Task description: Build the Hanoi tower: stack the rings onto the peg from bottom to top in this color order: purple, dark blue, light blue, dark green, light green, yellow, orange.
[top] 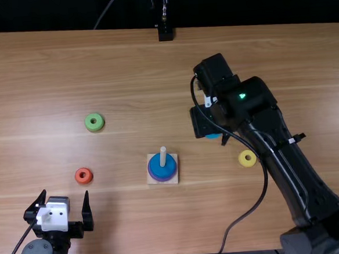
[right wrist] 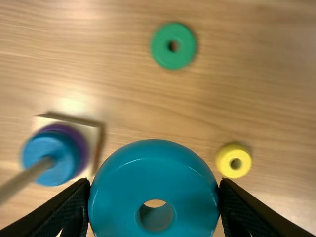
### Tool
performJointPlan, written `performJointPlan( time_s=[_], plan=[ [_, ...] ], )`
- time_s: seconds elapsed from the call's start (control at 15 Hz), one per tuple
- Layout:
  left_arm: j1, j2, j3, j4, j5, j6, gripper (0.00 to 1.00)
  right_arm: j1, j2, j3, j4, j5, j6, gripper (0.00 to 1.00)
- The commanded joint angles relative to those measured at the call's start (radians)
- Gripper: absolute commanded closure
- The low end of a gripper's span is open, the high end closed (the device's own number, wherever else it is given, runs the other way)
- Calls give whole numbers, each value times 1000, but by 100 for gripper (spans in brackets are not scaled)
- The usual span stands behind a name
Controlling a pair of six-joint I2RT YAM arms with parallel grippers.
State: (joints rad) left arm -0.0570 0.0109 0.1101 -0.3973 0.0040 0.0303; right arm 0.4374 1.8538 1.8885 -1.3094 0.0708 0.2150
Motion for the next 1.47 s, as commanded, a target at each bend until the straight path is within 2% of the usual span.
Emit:
performJointPlan(
  time_s=[0.0,0.07,0.13,0.47,0.6,0.8,0.93,1.4],
  plan=[
    [8,-11,-110,-78,5,16,0,38,-24,60,-6,-8,43,97],
    [8,-11,-110,-78,5,16,0,57,-22,69,-6,-10,89,97],
    [8,-11,-110,-76,5,16,0,80,-22,78,-6,-10,105,97],
    [8,-11,-110,-78,5,16,0,162,-19,86,-4,-19,118,97],
    [8,-11,-110,-78,5,16,0,195,15,103,-2,-19,150,97],
    [8,-11,-110,-78,5,16,0,247,30,155,-4,-19,164,97],
    [8,-11,-110,-78,5,16,0,270,44,162,-6,-19,196,97],
    [8,-11,-110,-78,5,16,0,288,64,149,-10,-17,199,97]
  ],
)
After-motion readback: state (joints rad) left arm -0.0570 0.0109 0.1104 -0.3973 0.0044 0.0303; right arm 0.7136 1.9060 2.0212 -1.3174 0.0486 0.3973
